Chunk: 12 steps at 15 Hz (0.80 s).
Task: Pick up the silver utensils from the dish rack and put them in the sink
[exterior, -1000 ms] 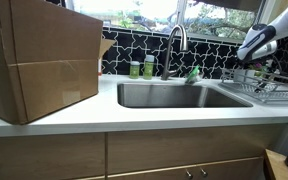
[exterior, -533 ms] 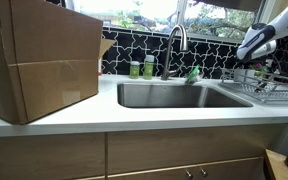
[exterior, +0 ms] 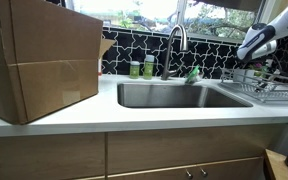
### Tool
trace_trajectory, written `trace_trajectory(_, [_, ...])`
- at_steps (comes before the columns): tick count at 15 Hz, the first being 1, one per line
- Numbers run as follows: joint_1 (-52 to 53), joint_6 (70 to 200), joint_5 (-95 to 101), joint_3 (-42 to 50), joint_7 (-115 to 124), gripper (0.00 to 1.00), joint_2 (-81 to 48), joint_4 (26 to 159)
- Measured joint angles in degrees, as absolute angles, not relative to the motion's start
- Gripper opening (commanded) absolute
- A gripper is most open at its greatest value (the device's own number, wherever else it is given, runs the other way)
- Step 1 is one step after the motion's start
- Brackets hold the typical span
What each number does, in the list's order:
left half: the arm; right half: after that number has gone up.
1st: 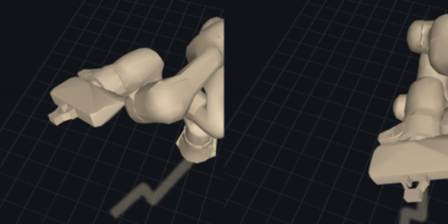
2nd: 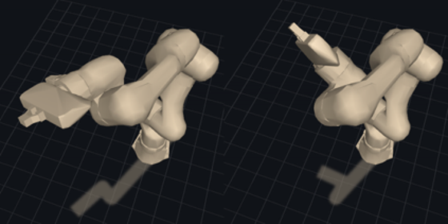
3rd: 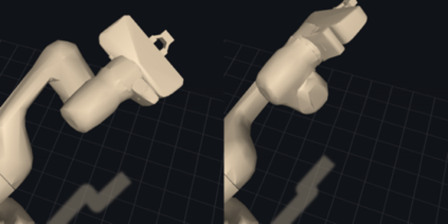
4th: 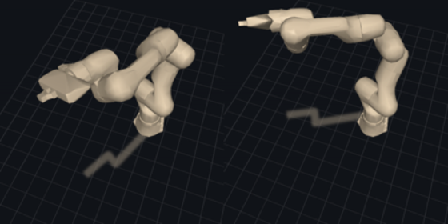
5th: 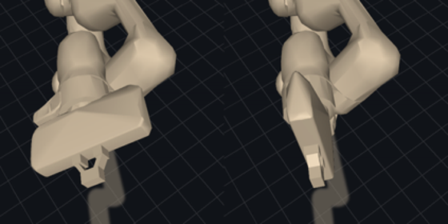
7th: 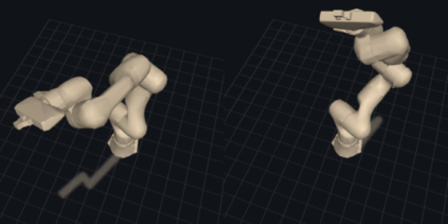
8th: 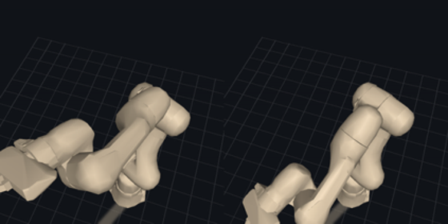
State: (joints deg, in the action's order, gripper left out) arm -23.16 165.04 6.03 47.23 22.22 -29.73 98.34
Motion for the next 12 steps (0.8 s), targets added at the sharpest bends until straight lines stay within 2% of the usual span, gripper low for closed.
trace_trajectory(8, [-22.94, 165.04, 5.94, 47.23, 22.22, 0.99, -29.71, 98.34])
trace_trajectory(12, [-22.73, 164.99, 5.94, 47.54, 22.22, 1.00, -29.35, 98.33])
